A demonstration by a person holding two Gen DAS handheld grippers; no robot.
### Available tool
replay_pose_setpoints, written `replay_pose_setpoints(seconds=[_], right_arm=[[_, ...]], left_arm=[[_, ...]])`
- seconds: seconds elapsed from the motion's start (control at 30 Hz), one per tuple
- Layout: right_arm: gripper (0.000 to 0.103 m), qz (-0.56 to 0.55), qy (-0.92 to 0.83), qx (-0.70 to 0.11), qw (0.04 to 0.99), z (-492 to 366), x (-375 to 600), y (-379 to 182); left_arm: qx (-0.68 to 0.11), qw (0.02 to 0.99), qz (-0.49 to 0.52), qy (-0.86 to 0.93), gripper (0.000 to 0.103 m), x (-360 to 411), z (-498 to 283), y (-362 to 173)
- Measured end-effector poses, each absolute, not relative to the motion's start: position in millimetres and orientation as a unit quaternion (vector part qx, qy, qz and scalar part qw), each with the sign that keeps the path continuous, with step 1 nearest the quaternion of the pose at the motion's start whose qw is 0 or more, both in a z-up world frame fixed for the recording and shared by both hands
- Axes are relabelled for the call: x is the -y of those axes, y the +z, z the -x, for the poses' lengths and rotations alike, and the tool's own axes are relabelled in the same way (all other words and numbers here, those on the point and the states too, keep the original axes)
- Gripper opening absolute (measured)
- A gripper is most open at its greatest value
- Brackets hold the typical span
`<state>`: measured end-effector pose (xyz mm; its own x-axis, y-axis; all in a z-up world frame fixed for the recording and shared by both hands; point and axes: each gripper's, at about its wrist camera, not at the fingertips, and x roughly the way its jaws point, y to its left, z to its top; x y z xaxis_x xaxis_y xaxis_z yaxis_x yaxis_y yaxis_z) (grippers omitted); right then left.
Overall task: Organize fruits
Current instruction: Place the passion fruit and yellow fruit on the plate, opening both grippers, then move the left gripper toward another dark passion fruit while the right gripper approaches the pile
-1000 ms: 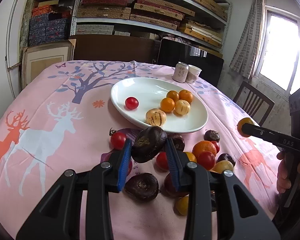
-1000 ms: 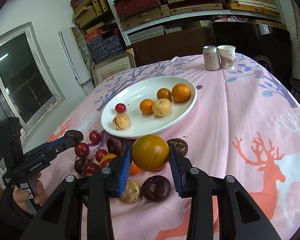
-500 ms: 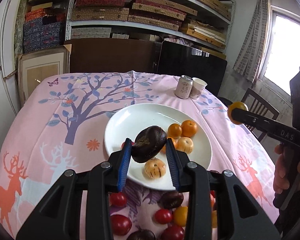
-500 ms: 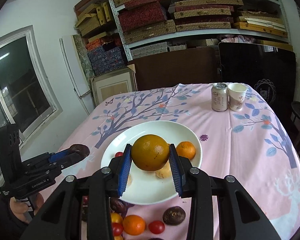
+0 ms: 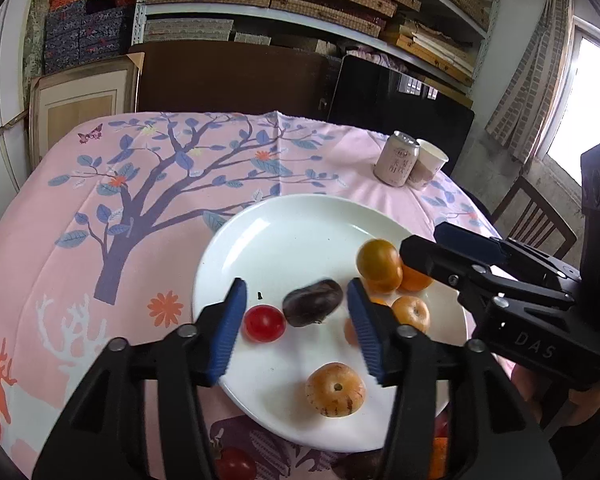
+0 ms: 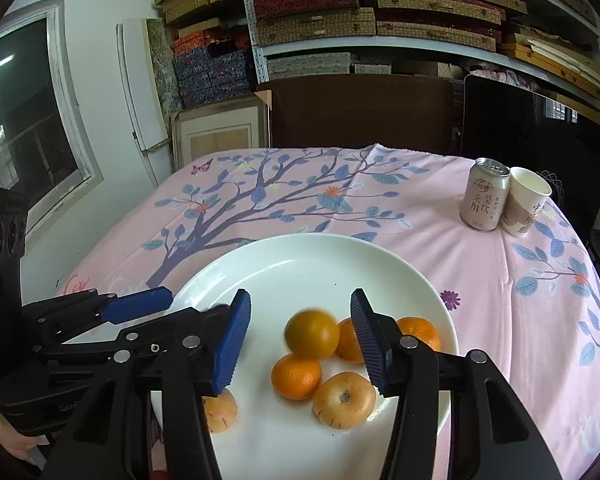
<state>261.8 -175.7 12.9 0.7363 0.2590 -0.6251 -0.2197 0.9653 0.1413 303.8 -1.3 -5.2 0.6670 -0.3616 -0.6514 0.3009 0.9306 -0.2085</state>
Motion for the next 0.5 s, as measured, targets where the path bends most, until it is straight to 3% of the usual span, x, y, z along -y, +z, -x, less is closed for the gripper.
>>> replay_pose_setpoints(seconds=[0.03,0.2,0.33,0.5], right_arm=[[0.055,-0.033,0.128,-0.335,0.933,-258,178,16],[0.057,-0.058,0.123,-0.331,0.934,-230,198,28],[0.065,-0.079,0.125,-0.329,0.933,-181,220,25],[0.069,-0.094,0.109,-0.332,0.932,-122,245,-2]], left_arm=[[-0.358,0.915,0.045,-0.181,0.065,-1,-300,-1],[-0.355,0.915,0.054,-0.186,0.066,-11,-265,13],[-0.356,0.914,0.004,-0.192,0.075,-16,-209,6],[-0.370,0.907,-0.060,-0.191,0.076,-21,-151,-24]])
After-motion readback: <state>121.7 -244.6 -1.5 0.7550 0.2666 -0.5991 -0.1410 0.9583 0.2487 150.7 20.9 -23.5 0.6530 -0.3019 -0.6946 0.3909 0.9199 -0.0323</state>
